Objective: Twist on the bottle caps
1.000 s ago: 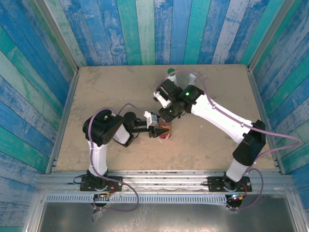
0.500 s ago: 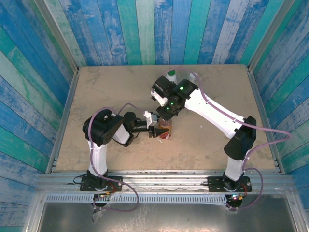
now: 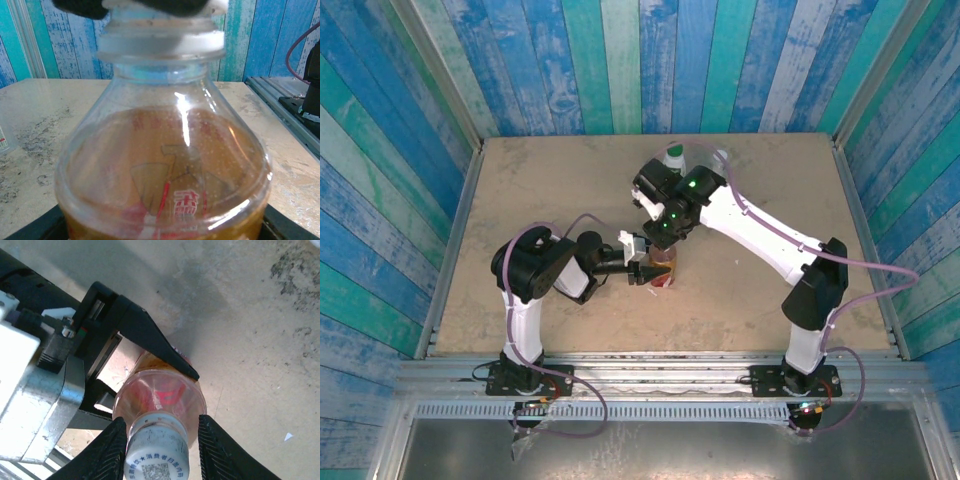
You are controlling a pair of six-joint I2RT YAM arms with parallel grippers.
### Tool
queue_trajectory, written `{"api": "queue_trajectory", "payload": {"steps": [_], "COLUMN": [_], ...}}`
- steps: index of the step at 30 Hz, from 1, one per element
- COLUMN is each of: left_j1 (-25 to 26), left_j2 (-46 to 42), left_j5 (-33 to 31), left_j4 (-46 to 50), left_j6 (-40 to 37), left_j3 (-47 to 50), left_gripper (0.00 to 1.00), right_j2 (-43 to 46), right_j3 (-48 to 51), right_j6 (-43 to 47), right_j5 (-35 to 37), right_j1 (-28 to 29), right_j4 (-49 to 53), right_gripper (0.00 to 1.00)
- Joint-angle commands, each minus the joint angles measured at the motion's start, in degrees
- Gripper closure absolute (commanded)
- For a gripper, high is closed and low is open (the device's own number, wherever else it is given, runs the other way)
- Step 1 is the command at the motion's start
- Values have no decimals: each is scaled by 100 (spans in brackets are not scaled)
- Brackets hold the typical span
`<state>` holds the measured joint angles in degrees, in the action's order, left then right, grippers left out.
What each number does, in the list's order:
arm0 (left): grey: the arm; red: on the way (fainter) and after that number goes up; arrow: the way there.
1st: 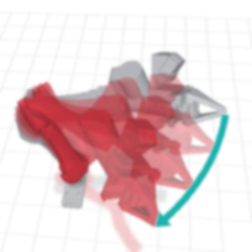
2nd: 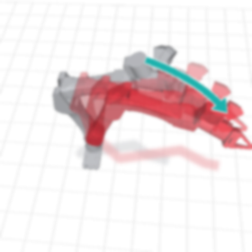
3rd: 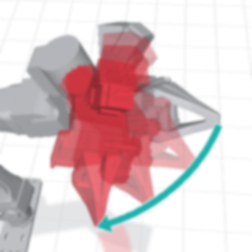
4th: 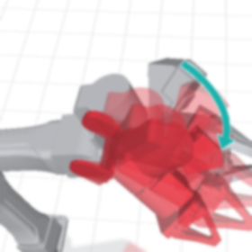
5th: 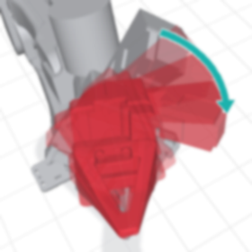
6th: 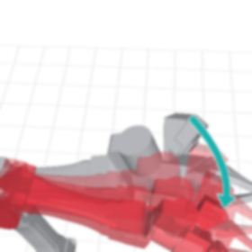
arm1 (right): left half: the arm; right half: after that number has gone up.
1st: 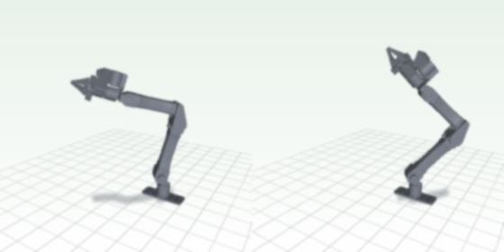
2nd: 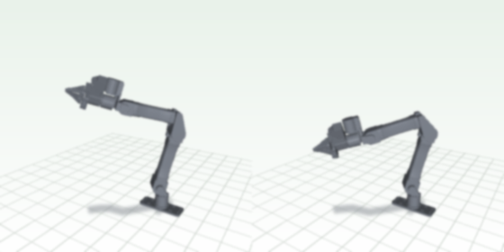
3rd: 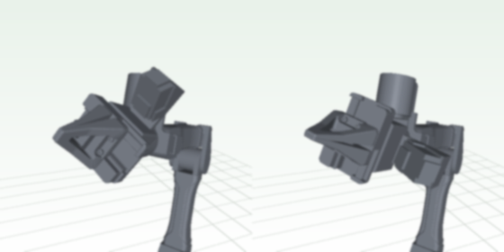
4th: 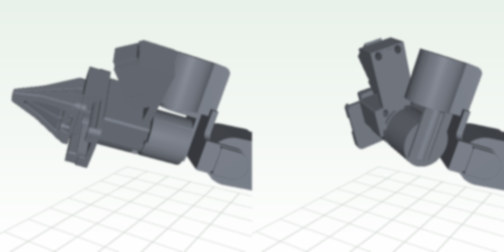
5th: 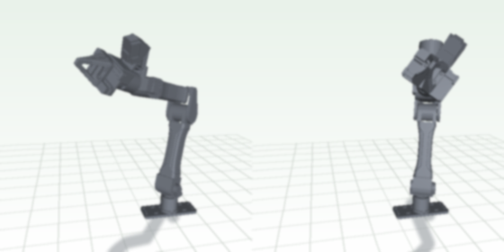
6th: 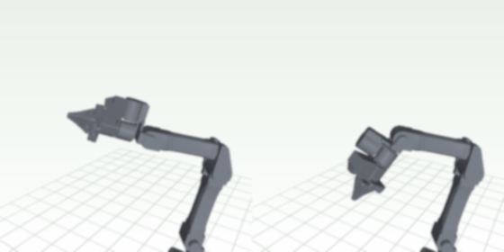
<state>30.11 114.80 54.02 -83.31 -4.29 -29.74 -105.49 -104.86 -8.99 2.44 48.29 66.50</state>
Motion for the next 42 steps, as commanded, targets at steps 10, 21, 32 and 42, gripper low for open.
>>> {"api": "queue_trajectory", "payload": {"steps": [10,21,32,42], "left_j1": [38,38,37,39], "left_j2": [61,99,93,104], "left_j5": [-14,-14,-9,3], "left_j4": [914,961,1072,1035], "left_j6": [-308,-329,-395,-404], "left_j3": [94,55,21,38], "left_gripper": [41,41,41,41], "right_j2": [794,992,855,810], "right_j3": [706,1164,1211,1177], "right_j6": [-125,-251,-199,-167], "right_j5": [211,26,-217,-271], "right_j1": [30,29,28,22], "right_j4": [-801,-946,-932,-893], "right_gripper": [36,51,64,69]}}
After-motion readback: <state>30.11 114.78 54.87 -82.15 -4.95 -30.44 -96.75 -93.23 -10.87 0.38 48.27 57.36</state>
